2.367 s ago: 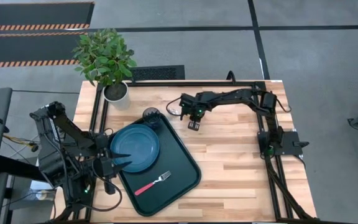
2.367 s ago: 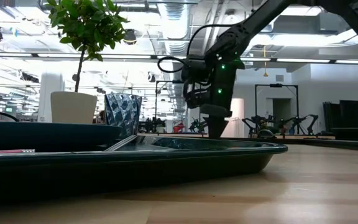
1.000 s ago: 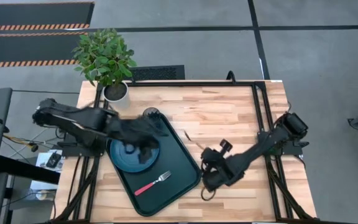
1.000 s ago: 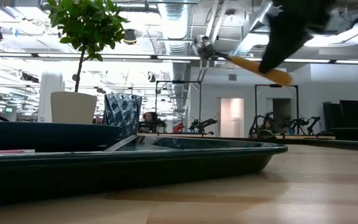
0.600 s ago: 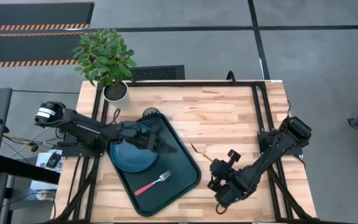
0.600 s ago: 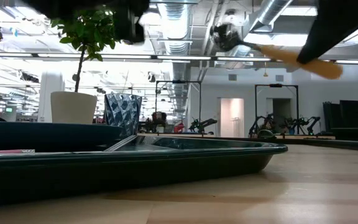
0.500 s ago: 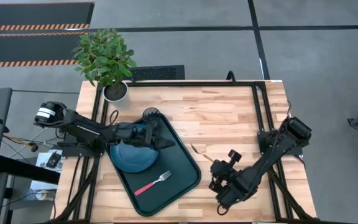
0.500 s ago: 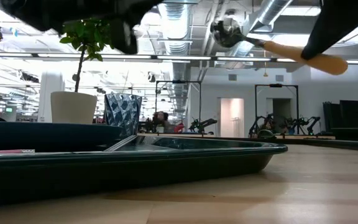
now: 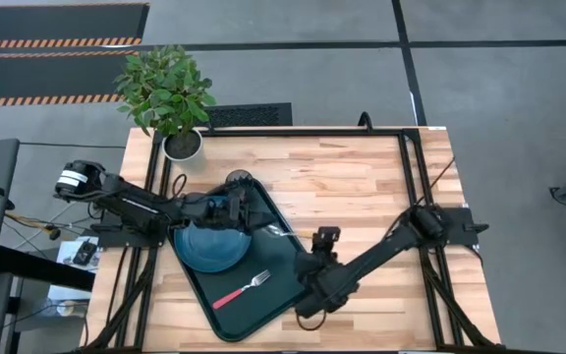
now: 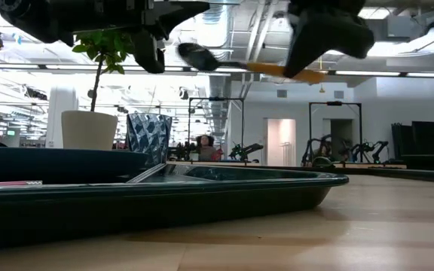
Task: Pick and place plate/cup/fork/spoon on tray
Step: Put the yellow spoon on the black tray on the right of the pink fork
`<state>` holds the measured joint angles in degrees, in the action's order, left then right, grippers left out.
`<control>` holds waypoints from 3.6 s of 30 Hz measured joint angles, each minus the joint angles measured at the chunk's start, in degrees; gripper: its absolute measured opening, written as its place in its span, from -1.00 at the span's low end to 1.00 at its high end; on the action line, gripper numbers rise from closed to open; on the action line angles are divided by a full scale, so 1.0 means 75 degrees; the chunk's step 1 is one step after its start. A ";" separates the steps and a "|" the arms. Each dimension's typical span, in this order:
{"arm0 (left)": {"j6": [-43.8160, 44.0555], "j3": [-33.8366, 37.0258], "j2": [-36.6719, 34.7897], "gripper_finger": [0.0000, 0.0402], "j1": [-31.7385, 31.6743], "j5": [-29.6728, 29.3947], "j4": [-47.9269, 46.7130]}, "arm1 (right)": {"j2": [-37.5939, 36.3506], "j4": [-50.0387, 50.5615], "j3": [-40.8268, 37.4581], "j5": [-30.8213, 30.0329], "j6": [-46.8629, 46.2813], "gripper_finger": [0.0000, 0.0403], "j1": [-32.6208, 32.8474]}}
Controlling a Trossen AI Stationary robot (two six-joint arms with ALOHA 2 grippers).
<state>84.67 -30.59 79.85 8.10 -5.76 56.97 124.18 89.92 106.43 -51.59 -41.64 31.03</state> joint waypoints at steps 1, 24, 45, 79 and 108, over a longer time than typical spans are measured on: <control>-0.0018 -0.0003 0.0000 -0.57 0.0004 0.0032 -0.0055 | 0.0092 -0.0053 0.0069 0.0007 0.0072 -0.98 -0.0024; 0.0853 -0.0006 -0.0006 -0.57 -0.0105 0.0050 -0.3079 | -0.0271 0.0006 -0.0469 0.0682 -0.0327 -0.98 0.0071; 0.0868 -0.0003 0.0000 -0.57 -0.0189 0.0454 -0.3532 | -0.0286 0.0020 -0.0770 0.0880 -0.0219 -0.99 0.0216; 0.0664 -0.0003 -0.0003 -0.57 -0.0248 -0.0120 -0.3751 | -0.0280 -0.0547 -0.1031 -0.0533 0.1132 -0.98 -0.0013; 0.0537 -0.0003 -0.0003 -0.65 -0.0251 0.0145 -0.3741 | -0.0277 -0.0660 -0.0987 -0.0735 0.1806 -0.98 -0.0144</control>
<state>88.69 -30.61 79.83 6.22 -4.67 28.91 122.10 84.97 99.02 -57.10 -28.10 29.95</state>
